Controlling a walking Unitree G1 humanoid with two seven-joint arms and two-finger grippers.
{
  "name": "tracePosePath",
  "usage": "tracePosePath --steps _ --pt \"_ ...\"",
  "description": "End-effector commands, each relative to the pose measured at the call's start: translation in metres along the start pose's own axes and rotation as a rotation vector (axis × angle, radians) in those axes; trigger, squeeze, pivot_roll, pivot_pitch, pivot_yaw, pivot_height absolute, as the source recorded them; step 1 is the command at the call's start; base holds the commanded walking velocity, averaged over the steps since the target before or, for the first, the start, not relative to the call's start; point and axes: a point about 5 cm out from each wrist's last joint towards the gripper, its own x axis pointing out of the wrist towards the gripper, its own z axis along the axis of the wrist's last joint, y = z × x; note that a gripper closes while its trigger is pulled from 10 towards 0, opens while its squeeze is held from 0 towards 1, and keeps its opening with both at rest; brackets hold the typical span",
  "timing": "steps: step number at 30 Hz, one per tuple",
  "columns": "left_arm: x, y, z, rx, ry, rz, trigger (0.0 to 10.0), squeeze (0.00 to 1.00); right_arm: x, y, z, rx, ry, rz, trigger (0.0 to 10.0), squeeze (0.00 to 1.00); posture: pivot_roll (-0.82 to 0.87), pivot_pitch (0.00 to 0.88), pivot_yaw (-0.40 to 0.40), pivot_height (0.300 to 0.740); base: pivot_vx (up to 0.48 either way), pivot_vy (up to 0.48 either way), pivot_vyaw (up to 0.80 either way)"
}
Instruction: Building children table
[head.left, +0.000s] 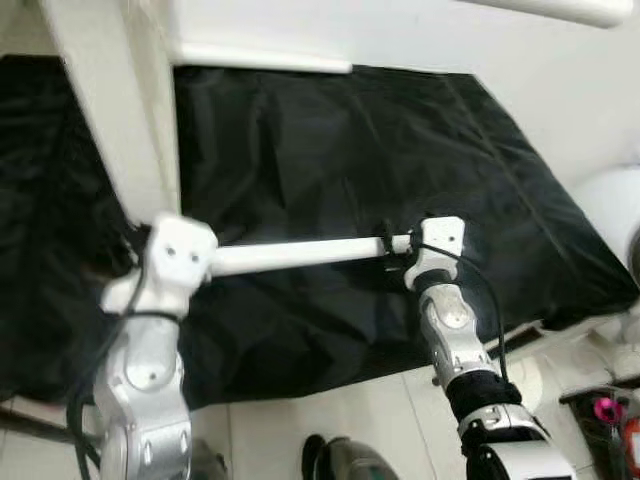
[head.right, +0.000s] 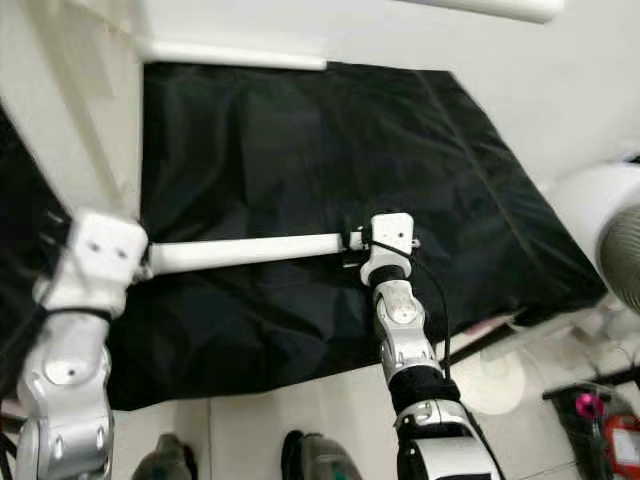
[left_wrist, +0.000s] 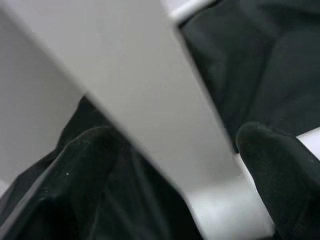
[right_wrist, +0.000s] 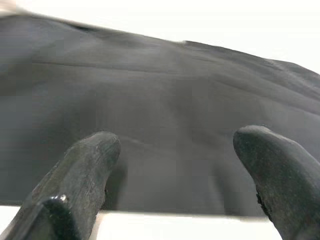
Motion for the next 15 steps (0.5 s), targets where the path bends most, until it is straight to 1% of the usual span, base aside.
tracePosePath --steps 1,3,8,10,11,12,13,15 --pt "-0.004 -0.006 0.011 -0.037 -0.032 -0.011 10.0 0.00 -0.002 -0.002 -0.003 -0.001 0.006 -0.009 10.0 0.00 0.09 0.104 -0.104 0.740 0.000 0.000 0.00" --pt "-0.013 -0.006 0.009 -0.041 -0.021 -0.020 10.0 0.00 -0.001 0.000 -0.003 0.004 0.008 -0.002 10.0 0.00 0.10 0.113 -0.105 0.740 0.000 0.000 0.00" --pt "-0.018 -0.003 0.006 -0.042 -0.013 -0.004 10.0 0.00 -0.001 0.000 -0.004 0.005 0.011 0.003 10.0 0.00 0.10 0.117 -0.106 0.740 0.000 0.000 0.00" --pt "-0.024 0.000 0.007 -0.035 -0.034 0.002 10.0 0.00 -0.001 0.001 -0.004 0.004 0.012 0.008 10.0 0.00 0.11 0.117 -0.110 0.740 0.000 0.000 0.00" --pt "-0.024 0.000 0.007 -0.035 -0.034 0.002 10.0 0.00 -0.001 0.001 -0.004 0.004 0.012 0.008 10.0 0.00 0.11 0.117 -0.110 0.740 0.000 0.000 0.00" --pt "-0.027 0.001 0.007 -0.017 -0.047 0.003 10.0 0.00 -0.001 0.000 -0.004 0.003 0.012 0.009 10.0 0.00 0.11 0.117 -0.111 0.740 0.000 0.000 0.00" --pt "-0.031 0.000 0.007 -0.012 -0.060 -0.014 10.0 0.00 0.000 0.000 -0.004 0.003 0.012 0.010 10.0 0.00 0.12 0.117 -0.113 0.740 0.000 0.000 0.00" --pt "-0.031 0.000 0.007 -0.012 -0.060 -0.014 10.0 0.00 0.000 0.000 -0.004 0.003 0.012 0.010 10.0 0.00 0.12 0.117 -0.113 0.740 0.000 0.000 0.00"
